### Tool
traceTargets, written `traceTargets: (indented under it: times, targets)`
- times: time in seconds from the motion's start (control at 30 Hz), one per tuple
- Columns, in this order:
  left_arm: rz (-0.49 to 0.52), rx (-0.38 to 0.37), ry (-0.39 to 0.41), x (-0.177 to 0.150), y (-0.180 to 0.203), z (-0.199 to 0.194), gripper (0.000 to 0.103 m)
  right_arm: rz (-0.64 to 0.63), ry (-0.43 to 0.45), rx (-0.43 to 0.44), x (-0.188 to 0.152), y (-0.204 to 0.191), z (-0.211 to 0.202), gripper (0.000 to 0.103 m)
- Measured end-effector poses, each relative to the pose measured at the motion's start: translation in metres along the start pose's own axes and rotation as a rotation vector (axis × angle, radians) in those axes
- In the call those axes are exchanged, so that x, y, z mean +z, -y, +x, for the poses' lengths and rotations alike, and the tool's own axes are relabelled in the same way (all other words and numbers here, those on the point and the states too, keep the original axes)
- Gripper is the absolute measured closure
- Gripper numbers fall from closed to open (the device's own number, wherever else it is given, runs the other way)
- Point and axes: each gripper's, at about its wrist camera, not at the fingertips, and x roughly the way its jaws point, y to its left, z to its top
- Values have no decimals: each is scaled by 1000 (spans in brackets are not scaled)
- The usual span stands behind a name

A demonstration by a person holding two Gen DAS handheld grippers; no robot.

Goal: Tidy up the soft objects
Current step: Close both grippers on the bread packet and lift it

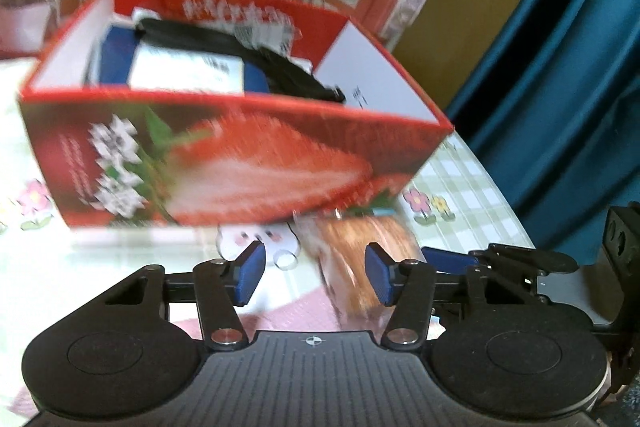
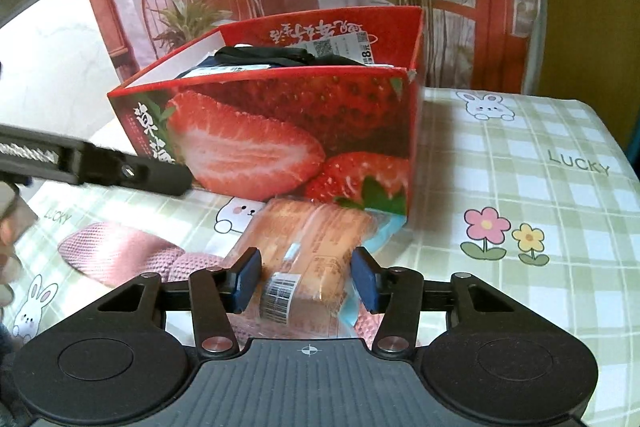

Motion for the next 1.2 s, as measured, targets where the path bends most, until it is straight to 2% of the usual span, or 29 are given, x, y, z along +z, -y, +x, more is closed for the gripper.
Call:
traceTargets:
  times: [0.23,0.37,0.47,0.5,0.9,1.2]
  targets:
    - [-32,-83,-62,-6,3,32,48,18,4,10,-7,3,-4,56]
    - [-46,-99,-73,-9,4,42,54,20,8,13,-7,4,-4,56]
    - [-58,-125,-77,-10,3,46,64,22,10,15,-8,5,-4,56]
    - [-60,-129,-73,-11,3,46,64,23,10,15,-8,5,-4,56]
    - [-56,-146,-65,-10,4,41,71,59,7,15,-8,6,-3,56]
    - [-6,-108,-36,-9,8,16,71,41,19,32,-7,-6,-11,59]
